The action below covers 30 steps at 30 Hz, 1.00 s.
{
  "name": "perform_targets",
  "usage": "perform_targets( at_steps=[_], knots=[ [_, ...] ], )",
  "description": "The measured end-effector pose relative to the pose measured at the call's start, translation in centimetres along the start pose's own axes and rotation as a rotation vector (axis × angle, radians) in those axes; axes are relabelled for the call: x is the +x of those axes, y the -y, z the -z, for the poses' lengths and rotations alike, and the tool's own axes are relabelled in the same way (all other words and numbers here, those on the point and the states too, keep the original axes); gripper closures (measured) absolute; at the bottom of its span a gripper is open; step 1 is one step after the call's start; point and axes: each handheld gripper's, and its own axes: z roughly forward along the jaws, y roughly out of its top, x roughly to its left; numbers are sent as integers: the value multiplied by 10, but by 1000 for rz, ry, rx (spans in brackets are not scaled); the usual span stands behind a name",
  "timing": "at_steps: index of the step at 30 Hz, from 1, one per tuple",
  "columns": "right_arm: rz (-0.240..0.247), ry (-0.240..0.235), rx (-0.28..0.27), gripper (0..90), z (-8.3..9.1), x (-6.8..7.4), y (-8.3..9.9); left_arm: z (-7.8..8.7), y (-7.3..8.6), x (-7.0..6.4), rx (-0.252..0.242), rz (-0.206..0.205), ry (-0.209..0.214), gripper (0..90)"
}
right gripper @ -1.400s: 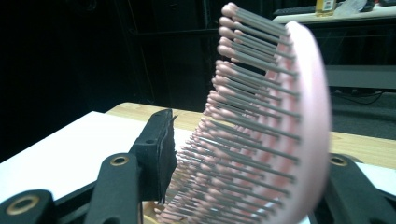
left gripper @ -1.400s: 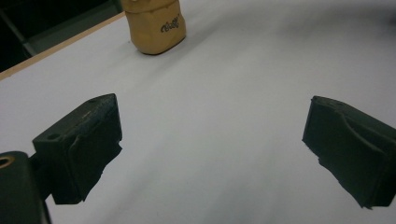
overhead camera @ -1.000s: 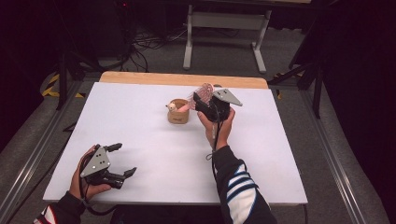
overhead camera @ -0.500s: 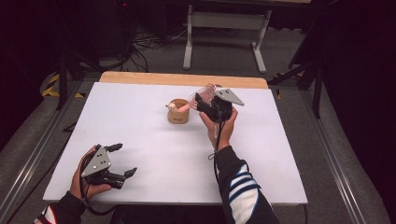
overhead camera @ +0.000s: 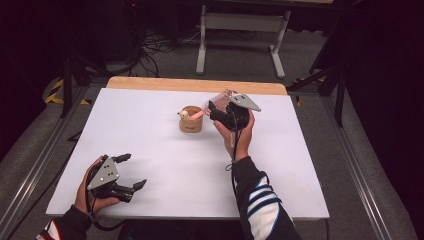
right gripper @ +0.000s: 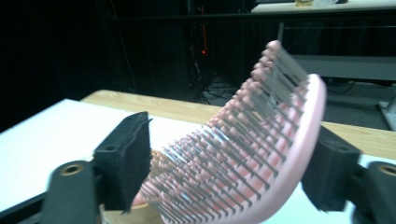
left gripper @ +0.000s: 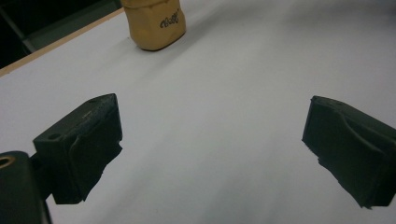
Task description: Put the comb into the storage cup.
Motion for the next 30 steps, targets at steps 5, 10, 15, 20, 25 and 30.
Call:
perform_targets(
  at_steps=[5,10,15,20,25,30],
  knots=[
    [23,-1,12,170,-1,2,-1,0,0,0,4,-6,3,58],
    [46,-11,25,113,-3,4,-2,-1,0,0,10,-4,-5,58],
    [49,-21,21,86,-3,3,-3,-1,0,-1,8,-4,-4,58],
    [51,-11,18,65,-3,2,-3,0,0,-1,6,-3,-3,57],
    [70,-1,13,61,1,1,-6,-1,0,0,8,-2,-3,57],
    [89,7,10,62,4,1,-8,-1,0,0,7,-2,-2,57]
  ],
)
